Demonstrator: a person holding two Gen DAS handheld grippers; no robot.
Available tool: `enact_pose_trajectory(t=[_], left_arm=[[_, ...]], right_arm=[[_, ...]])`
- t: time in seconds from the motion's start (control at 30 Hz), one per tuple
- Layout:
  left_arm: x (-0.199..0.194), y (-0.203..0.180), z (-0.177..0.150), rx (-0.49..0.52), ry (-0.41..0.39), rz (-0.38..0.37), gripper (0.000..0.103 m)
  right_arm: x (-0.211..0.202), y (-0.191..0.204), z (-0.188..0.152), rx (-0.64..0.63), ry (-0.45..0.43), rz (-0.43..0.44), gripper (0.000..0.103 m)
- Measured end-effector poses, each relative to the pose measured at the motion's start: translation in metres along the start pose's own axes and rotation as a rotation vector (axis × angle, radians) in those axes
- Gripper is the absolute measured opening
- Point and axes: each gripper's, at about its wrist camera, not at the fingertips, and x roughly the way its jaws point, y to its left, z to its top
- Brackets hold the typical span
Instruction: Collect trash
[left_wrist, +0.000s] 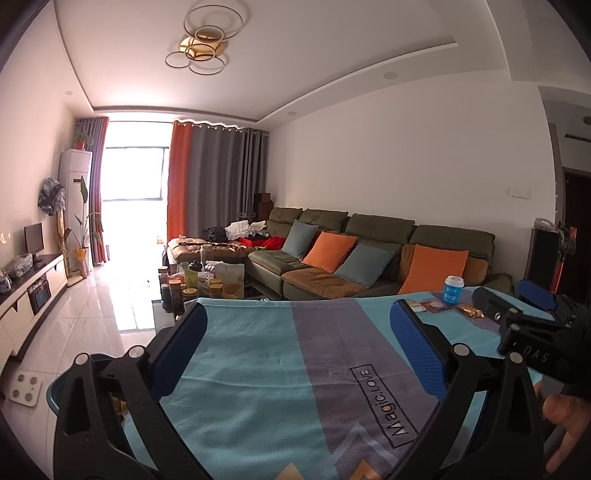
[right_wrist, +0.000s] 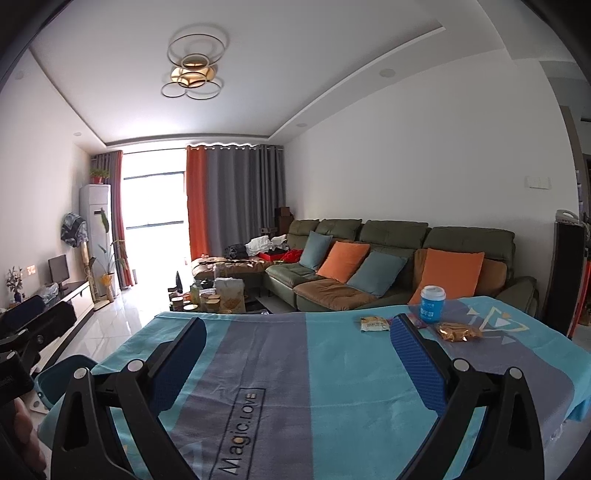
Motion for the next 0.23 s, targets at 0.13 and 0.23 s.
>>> enact_pose_trajectory(t=[0.13, 0.23], left_arm=[[0.020, 0.005, -0.001, 0.026, 0.046, 0.031, 0.098], [0.051, 0.020, -0.002, 0.011, 0.140, 0.051, 0.098]], right_arm=[[0.013, -0.026, 0.000, 0.015, 0.021, -0.055, 0.096], [0.034, -0.056, 0.000, 0.030, 0.075, -0.098, 0.096]])
